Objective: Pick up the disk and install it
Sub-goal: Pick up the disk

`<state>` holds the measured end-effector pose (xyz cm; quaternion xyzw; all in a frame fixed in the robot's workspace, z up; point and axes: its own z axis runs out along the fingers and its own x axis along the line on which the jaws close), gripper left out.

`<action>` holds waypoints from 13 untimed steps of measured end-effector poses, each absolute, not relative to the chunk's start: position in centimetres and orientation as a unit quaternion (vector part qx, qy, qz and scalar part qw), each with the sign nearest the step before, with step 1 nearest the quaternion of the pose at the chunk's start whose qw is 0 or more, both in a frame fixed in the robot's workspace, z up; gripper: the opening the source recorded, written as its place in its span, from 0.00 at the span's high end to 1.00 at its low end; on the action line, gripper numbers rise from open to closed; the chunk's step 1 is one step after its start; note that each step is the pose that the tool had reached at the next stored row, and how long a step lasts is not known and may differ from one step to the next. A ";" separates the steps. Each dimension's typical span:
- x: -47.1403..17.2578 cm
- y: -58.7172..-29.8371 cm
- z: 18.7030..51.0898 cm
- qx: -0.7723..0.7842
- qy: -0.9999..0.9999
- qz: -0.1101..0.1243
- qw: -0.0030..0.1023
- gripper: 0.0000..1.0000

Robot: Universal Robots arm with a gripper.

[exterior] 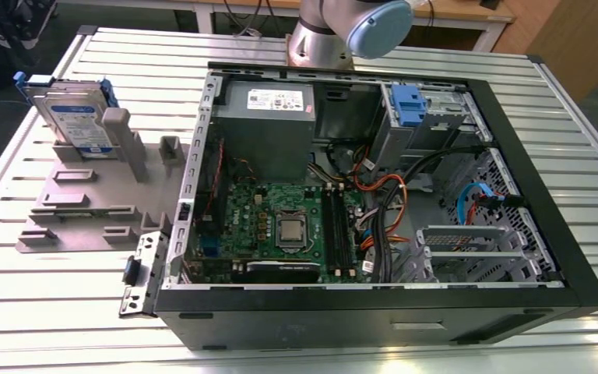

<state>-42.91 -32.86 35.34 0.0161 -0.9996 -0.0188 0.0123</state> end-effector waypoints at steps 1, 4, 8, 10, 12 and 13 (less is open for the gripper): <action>-42.9 -32.9 35.3 0.025 -0.999 -0.019 0.012 0.89; -42.9 -32.9 35.3 0.053 -0.998 -0.018 0.013 0.89; -42.9 -32.9 35.3 0.089 -0.996 -0.018 0.014 0.89; -42.9 -32.9 35.3 0.107 -0.994 -0.018 0.014 0.89; -42.9 -32.9 35.3 0.125 -0.992 -0.017 0.014 0.89; -42.9 -32.9 35.2 0.134 -0.991 -0.017 0.014 0.89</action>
